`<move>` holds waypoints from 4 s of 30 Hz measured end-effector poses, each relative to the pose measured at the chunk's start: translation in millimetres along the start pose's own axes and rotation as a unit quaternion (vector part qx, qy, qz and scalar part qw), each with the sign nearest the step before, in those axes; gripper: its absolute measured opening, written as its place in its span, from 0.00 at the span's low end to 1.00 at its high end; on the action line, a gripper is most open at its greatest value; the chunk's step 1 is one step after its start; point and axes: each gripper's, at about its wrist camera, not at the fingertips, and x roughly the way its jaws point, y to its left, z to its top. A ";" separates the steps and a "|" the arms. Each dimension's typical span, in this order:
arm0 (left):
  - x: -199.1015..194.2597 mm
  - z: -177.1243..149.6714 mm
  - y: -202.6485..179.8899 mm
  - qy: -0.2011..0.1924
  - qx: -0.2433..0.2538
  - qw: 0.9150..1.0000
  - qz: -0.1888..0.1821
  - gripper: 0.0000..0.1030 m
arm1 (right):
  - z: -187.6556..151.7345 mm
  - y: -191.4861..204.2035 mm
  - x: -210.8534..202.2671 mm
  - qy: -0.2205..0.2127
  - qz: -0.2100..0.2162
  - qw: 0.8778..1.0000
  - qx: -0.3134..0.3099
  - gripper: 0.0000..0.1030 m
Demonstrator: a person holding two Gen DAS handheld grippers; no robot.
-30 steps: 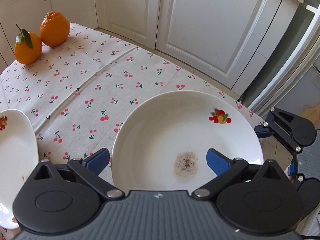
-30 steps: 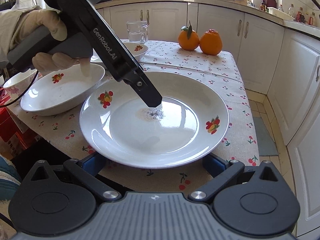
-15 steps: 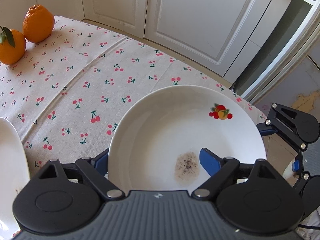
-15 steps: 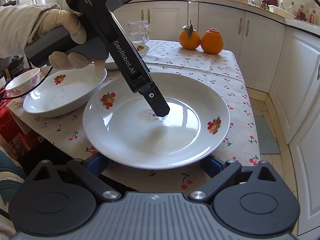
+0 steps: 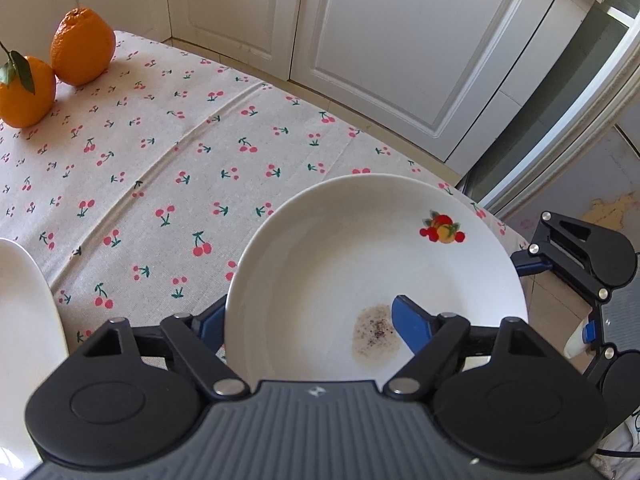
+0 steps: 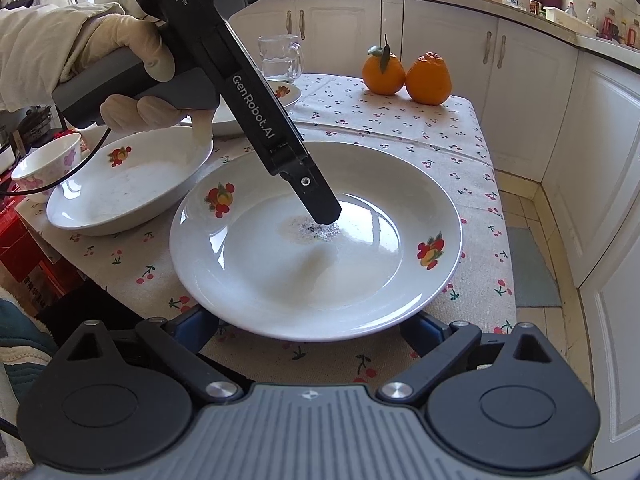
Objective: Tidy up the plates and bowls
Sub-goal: 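Lift the stained plate with the left tool and carry it toward the oranges, then set the stained plate on the cloth and open the left tool, then grip the rim of the large fruit-decal plate with the left tool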
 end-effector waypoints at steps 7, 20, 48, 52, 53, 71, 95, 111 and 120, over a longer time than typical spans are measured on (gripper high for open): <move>2.5 15.0 10.2 -0.012 0.001 1.000 0.001 0.80 | 8.9 -14.7 8.7 0.003 0.001 1.000 -0.003 0.96; 11.0 50.6 31.0 -0.035 0.003 0.999 0.004 0.80 | 29.8 -47.4 24.7 -0.001 -0.007 1.000 -0.002 0.96; 37.8 77.5 53.7 -0.048 -0.009 0.999 0.012 0.77 | 47.0 -72.1 46.8 0.002 -0.021 0.999 0.031 0.96; 36.9 77.5 53.6 -0.049 -0.008 0.999 0.015 0.78 | 46.1 -71.6 45.5 0.001 -0.023 0.999 0.034 0.96; 35.8 77.2 53.1 -0.051 -0.008 0.999 0.017 0.79 | 45.8 -71.5 44.8 0.001 -0.023 0.999 0.035 0.96; -50.5 32.7 16.3 -0.123 -0.020 0.985 0.121 0.87 | 35.3 -36.3 -7.8 -0.041 -0.050 0.995 0.075 1.00; -124.4 -147.4 -66.3 -0.191 -0.124 0.942 0.246 0.91 | 19.7 33.9 -39.6 -0.082 -0.025 0.996 0.035 1.00; -132.0 -221.6 -80.5 -0.167 -0.164 0.932 0.278 0.91 | 22.1 62.8 -21.4 -0.055 0.015 0.998 -0.007 1.00; -140.3 -210.1 -59.6 -0.151 -0.157 0.942 0.255 0.91 | 25.0 86.4 3.7 -0.028 0.076 0.994 -0.069 1.00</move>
